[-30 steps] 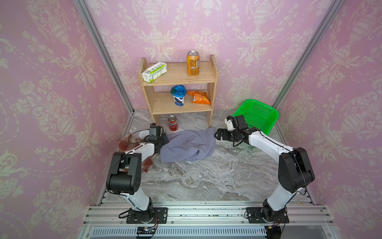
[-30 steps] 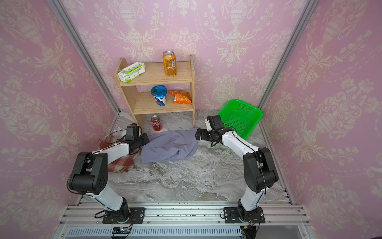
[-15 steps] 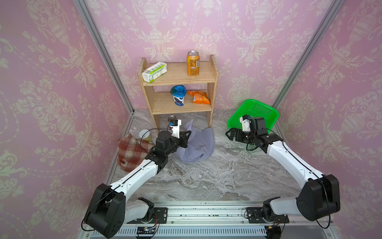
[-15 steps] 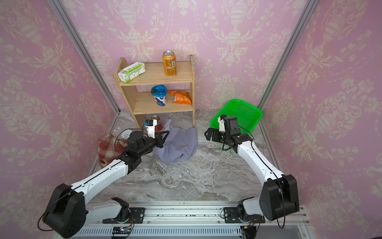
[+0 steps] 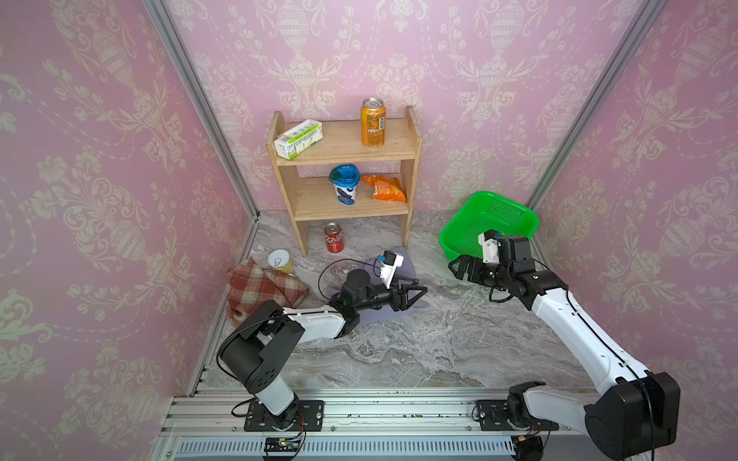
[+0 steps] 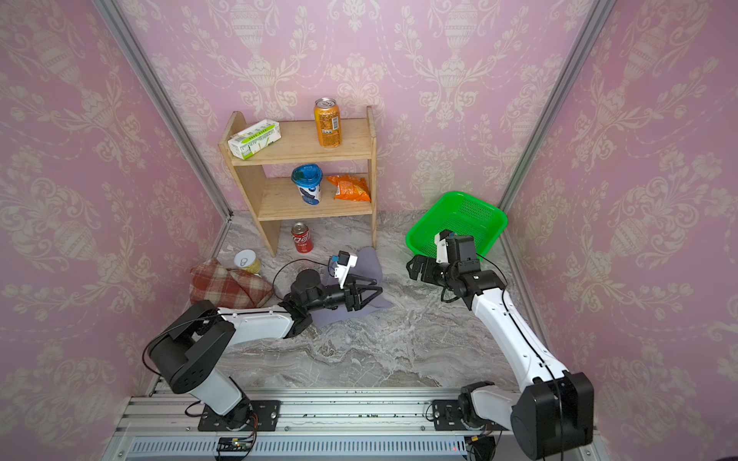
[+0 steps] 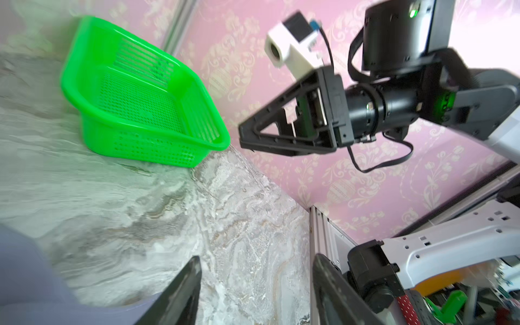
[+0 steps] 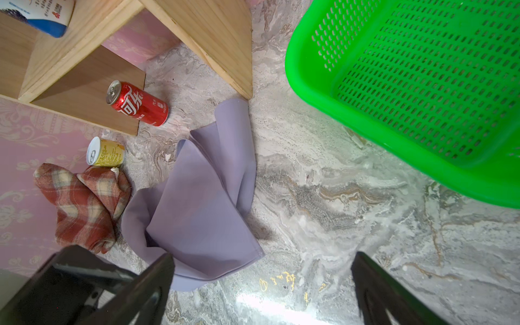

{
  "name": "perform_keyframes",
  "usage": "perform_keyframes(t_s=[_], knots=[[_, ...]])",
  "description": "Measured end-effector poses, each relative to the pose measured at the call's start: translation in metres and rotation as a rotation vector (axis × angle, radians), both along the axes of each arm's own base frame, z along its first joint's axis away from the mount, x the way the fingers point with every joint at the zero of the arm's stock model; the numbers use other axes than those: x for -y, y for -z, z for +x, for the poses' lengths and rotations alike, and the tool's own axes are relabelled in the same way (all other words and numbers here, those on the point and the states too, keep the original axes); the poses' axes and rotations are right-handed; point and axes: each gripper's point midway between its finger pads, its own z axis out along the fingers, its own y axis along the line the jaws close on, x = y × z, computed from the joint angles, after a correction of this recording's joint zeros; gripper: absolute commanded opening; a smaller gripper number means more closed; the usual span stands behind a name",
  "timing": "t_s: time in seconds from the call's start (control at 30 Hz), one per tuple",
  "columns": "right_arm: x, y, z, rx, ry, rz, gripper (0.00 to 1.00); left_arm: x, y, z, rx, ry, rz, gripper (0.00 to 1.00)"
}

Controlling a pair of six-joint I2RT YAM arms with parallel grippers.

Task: Roll up the skirts
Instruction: Adjust the basket at the corner of the board.

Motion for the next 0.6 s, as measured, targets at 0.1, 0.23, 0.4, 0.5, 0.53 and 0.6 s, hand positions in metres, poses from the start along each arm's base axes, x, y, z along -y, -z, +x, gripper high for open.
perform_keyframes(t_s=[0.1, 0.23, 0.4, 0.5, 0.53, 0.6], knots=[[-0.008, 0.013, -0.009, -0.04, -0.035, 0.023, 1.0, -0.053, -0.015, 0.017, 0.015, -0.225, 0.03, 0.56], [-0.029, 0.035, -0.022, -0.109, -0.121, 0.009, 0.94, -0.121, -0.045, 0.025, 0.035, -0.583, 0.098, 0.6], [-0.053, 0.046, -0.04, -0.115, -0.267, -0.07, 0.72, -0.193, -0.002, 0.014, -0.061, -0.88, 0.255, 0.72], [-0.061, 0.048, -0.046, -0.095, -0.336, -0.108, 0.74, -0.229, 0.062, 0.003, -0.212, -0.979, 0.355, 0.72], [-0.063, 0.048, -0.047, -0.089, -0.354, -0.118, 0.78, -0.239, 0.08, -0.001, -0.262, -1.005, 0.377, 0.73], [-0.068, 0.049, -0.051, -0.076, -0.404, -0.144, 0.88, -0.256, 0.11, -0.005, -0.357, -1.055, 0.405, 0.74]])
